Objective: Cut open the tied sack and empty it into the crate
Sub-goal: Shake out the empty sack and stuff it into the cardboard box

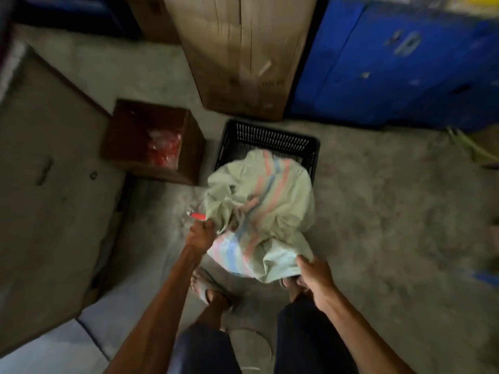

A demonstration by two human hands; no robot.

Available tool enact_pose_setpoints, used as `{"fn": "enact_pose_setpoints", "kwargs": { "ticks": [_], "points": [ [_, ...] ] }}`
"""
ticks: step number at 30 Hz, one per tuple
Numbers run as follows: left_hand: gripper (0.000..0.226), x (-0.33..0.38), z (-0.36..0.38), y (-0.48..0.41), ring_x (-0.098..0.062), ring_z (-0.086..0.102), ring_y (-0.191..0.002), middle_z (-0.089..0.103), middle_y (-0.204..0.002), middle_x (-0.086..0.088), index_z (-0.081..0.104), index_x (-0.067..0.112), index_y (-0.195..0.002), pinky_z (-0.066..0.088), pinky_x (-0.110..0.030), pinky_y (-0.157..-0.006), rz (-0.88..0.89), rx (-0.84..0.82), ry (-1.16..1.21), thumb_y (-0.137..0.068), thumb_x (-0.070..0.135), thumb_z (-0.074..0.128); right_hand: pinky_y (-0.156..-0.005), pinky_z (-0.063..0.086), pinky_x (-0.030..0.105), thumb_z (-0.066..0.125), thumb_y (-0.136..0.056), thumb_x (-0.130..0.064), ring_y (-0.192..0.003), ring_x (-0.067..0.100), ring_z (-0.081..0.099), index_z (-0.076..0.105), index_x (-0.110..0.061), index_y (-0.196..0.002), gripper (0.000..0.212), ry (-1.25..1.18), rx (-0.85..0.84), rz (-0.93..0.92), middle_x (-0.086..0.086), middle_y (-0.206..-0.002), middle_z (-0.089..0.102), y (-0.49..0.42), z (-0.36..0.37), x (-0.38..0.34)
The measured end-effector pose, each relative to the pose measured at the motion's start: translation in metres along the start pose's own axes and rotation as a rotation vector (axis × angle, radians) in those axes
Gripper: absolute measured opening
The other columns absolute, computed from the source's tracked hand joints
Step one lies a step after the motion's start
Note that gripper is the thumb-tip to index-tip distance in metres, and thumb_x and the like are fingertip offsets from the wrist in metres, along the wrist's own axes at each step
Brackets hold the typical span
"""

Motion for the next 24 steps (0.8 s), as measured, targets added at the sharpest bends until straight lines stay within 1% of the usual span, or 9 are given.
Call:
{"fn": "enact_pose_setpoints", "kwargs": {
  "ticks": [2, 4, 8, 10, 13, 17, 20, 21, 24],
  "points": [
    [0.04, 0.022, -0.015, 0.021, -0.038, 0.068, -0.08, 0.065, -0.086, -0.031, 0.062, 0.005, -0.076, 0.051, -0.039, -0.064, 0.048, 0.064, 0.048, -0.107, 0.025, 0.046, -0.048, 0.041, 0.027, 0.058, -0.09, -0.013, -0.05, 0.02, 0.051, 0.066, -0.007, -0.076, 0.017, -0.062, -0.01, 0.0, 0.011, -0.063, 0.06, 0.019, -0.033, -0.016],
    [0.038, 0.048, -0.027, 0.041, -0.026, 0.059, -0.064, 0.062, -0.078, -0.019, 0.063, 0.005, -0.078, 0.044, -0.026, -0.051, 0.067, 0.091, 0.066, -0.106, 0.027, 0.048, -0.052, 0.046, 0.029, 0.057, -0.09, -0.013, -0.061, 0.024, 0.054, 0.067, -0.008, -0.08, 0.015, -0.093, -0.032, -0.043, 0.009, -0.069, 0.063, 0.032, -0.058, -0.049],
    [0.035, 0.098, -0.052, 0.078, -0.018, 0.05, -0.052, 0.057, -0.071, -0.013, 0.064, 0.002, -0.082, 0.037, -0.021, -0.04, 0.112, 0.113, 0.101, -0.105, 0.022, 0.048, -0.053, 0.051, 0.028, 0.058, -0.093, -0.017, -0.063, 0.021, 0.058, 0.067, -0.004, -0.093, 0.016, -0.124, -0.067, -0.128, 0.013, -0.083, 0.066, 0.051, -0.09, -0.112],
    [0.034, 0.123, -0.062, 0.089, -0.021, 0.052, -0.056, 0.057, -0.077, -0.016, 0.065, 0.0, -0.084, 0.04, -0.023, -0.045, 0.123, 0.122, 0.115, -0.106, 0.02, 0.047, -0.053, 0.051, 0.027, 0.058, -0.094, -0.018, -0.066, 0.022, 0.056, 0.065, -0.004, -0.093, 0.016, -0.172, -0.076, -0.163, 0.015, -0.084, 0.064, 0.058, -0.104, -0.139],
    [0.038, 0.159, -0.078, 0.1, -0.032, 0.063, -0.081, 0.067, -0.095, -0.028, 0.069, -0.01, -0.106, 0.045, -0.031, -0.061, 0.184, 0.148, 0.161, -0.107, 0.02, 0.045, -0.056, 0.05, 0.028, 0.055, -0.092, -0.013, -0.072, 0.025, 0.054, 0.062, -0.007, -0.082, 0.014, -0.243, -0.099, -0.229, 0.012, -0.077, 0.062, 0.075, -0.124, -0.181],
    [0.032, 0.201, -0.105, 0.119, -0.024, 0.057, -0.065, 0.062, -0.082, -0.014, 0.066, 0.002, -0.097, 0.045, -0.028, -0.055, 0.197, 0.195, 0.307, -0.106, 0.026, 0.048, -0.054, 0.046, 0.028, 0.051, -0.088, -0.006, -0.045, 0.014, 0.05, 0.062, -0.007, -0.083, 0.012, -0.29, -0.157, -0.291, 0.008, -0.064, 0.06, 0.102, -0.148, -0.228],
    [0.041, 0.221, -0.122, 0.126, -0.033, 0.068, -0.079, 0.069, -0.102, -0.024, 0.07, -0.003, -0.109, 0.053, -0.037, -0.065, 0.242, 0.187, 0.354, -0.099, 0.033, 0.053, -0.048, 0.044, 0.025, 0.05, -0.088, -0.005, -0.041, 0.013, 0.043, 0.057, -0.008, -0.077, 0.014, -0.356, -0.187, -0.311, 0.009, -0.065, 0.057, 0.121, -0.16, -0.25],
    [0.038, 0.226, -0.126, 0.127, -0.033, 0.071, -0.081, 0.069, -0.101, -0.024, 0.071, 0.0, -0.103, 0.056, -0.04, -0.067, 0.255, 0.171, 0.364, -0.098, 0.032, 0.053, -0.046, 0.043, 0.024, 0.051, -0.089, -0.006, -0.041, 0.012, 0.043, 0.056, -0.008, -0.076, 0.014, -0.375, -0.197, -0.329, 0.009, -0.066, 0.056, 0.128, -0.165, -0.258],
    [0.033, 0.248, -0.138, 0.146, -0.017, 0.058, -0.048, 0.055, -0.069, -0.011, 0.058, 0.013, -0.069, 0.045, -0.028, -0.051, 0.306, 0.165, 0.444, -0.1, 0.022, 0.05, -0.047, 0.043, 0.025, 0.051, -0.09, -0.008, -0.051, 0.014, 0.042, 0.053, -0.009, -0.075, 0.014, -0.441, -0.236, -0.393, 0.008, -0.066, 0.051, 0.147, -0.18, -0.282]
  ]
}}
Point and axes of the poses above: each hand's wrist, its own y-axis away from the middle knuckle, its own z-axis out of the palm, x = y × z, the point moved 6 cm from there along -y, towards the middle knuckle
